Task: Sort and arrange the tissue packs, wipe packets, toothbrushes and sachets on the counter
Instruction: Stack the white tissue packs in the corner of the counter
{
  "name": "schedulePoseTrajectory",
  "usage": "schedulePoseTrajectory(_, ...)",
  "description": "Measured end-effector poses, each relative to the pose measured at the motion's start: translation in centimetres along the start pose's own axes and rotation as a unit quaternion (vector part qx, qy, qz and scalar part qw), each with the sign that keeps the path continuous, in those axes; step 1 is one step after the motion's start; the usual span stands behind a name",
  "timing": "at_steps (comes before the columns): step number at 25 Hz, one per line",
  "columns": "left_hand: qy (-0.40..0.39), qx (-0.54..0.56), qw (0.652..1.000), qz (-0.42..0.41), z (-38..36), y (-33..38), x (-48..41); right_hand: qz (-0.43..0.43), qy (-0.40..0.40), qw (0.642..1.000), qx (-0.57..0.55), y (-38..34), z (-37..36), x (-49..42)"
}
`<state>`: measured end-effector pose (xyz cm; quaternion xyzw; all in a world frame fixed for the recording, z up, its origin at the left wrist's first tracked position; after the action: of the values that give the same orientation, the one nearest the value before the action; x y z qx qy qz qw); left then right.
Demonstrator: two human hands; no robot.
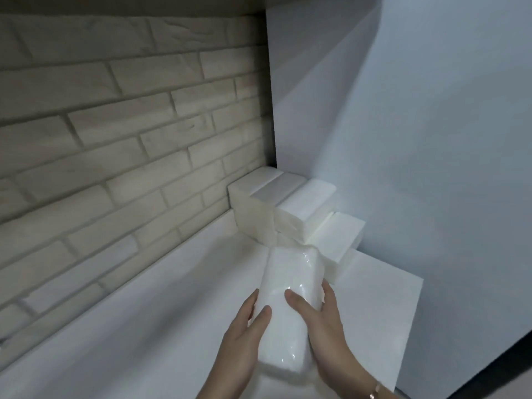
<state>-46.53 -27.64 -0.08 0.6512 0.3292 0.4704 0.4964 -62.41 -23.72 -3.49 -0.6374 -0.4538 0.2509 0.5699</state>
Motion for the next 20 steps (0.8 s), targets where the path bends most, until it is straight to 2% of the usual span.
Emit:
schedulePoseTrajectory(5, 0.03, 0.007, 0.999, 0.043, -6.7, -0.3, -3.4, 0.021, 0.049, 0.999, -0.002, -2.6, 5.9, -5.7)
schedulePoseTrajectory(9, 0.071, 0.063, 0.995, 0.023, -9.1, -0.4, -5.2, 0.027, 0.03, 0.999, 0.009, -3.2, 7.8, -7.8)
schedulePoseTrajectory(11, 0.092, 0.083, 0.992, 0.01, -9.9, -0.5, -6.0, 0.021, 0.033, 0.998, 0.054, -3.1, 8.5, -8.7)
schedulePoseTrajectory(14, 0.159, 0.138, 0.978, -0.007, -10.7, -1.8, -6.6, 0.022, 0.039, 0.981, 0.187, -3.4, 9.3, -9.0)
schedulePoseTrajectory(17, 0.254, 0.168, 0.953, -0.011, -11.7, -4.1, -6.8, 0.088, 0.03, 0.984, 0.152, -3.8, 9.2, -7.9)
schedulePoseTrajectory(20, 0.292, 0.231, 0.928, 0.01, -13.0, -6.5, -6.8, 0.169, 0.047, 0.96, 0.218, -2.9, 9.9, -7.0)
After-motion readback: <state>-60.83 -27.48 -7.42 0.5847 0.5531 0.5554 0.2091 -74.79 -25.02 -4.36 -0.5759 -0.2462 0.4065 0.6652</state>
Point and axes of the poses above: each hand's wrist, its own x-axis away from the middle knuckle, its own z-axis out of the back of the hand, y = z × x, the point moved 5 cm from there along -x, towards the middle knuckle, and after that the axes turned 6 degrees about x, right-handed, at the moved point
